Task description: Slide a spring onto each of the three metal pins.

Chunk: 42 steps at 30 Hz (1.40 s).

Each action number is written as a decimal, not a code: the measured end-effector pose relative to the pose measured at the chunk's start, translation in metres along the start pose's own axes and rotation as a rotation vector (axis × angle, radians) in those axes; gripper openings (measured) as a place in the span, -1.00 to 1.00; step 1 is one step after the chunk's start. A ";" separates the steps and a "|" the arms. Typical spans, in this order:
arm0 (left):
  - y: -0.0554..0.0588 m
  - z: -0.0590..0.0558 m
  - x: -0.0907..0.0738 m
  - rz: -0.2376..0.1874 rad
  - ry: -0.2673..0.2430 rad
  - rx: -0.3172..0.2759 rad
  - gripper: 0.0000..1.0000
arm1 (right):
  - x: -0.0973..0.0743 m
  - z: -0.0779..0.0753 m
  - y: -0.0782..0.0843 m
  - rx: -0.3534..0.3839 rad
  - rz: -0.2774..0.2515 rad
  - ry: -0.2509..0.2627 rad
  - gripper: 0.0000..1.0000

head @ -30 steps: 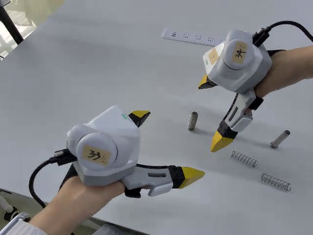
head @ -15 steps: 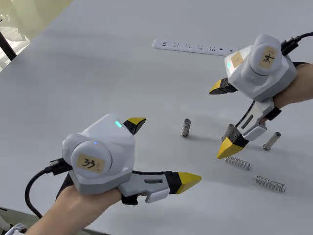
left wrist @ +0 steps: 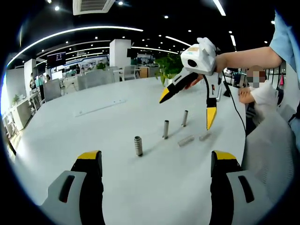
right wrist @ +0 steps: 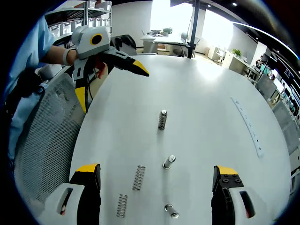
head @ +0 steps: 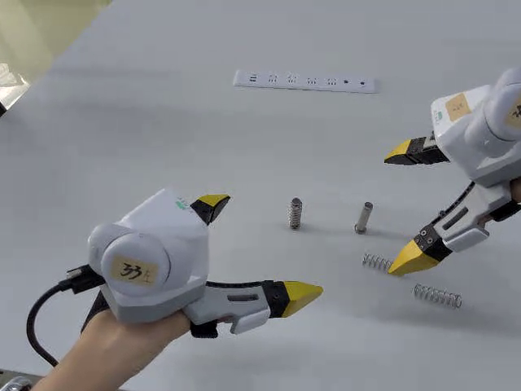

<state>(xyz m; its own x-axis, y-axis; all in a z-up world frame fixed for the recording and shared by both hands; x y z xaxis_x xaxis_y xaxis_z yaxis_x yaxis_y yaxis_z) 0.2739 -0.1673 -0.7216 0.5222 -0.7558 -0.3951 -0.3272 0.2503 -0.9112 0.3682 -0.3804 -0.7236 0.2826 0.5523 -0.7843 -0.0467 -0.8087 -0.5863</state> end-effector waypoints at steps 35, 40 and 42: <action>-0.003 -0.006 0.011 0.050 0.063 0.024 0.90 | -0.090 0.055 0.097 0.342 -0.046 0.256 0.99; -0.004 -0.007 0.013 0.052 0.067 0.026 0.90 | -0.098 0.056 0.104 0.374 -0.058 0.287 0.99; -0.003 -0.006 0.014 0.059 0.070 0.025 0.90 | -0.101 0.057 0.108 0.383 -0.057 0.296 0.99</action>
<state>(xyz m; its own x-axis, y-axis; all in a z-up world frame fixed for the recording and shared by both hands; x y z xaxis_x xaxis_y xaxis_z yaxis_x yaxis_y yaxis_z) 0.2772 -0.1824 -0.7239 0.4462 -0.7794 -0.4397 -0.3351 0.3100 -0.8897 0.2802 -0.5120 -0.7196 0.5528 0.4673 -0.6899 -0.3570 -0.6153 -0.7029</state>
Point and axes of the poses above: the centre of the closed fingertips' face, and the gripper's own axes: x roughly forward along the fingers, z roughly to its left, y roughly out of its underside, the point moved 7 cm from there along -x, roughly backward along the fingers, and after that the axes turned 12 degrees about y, right-handed, at the moved point
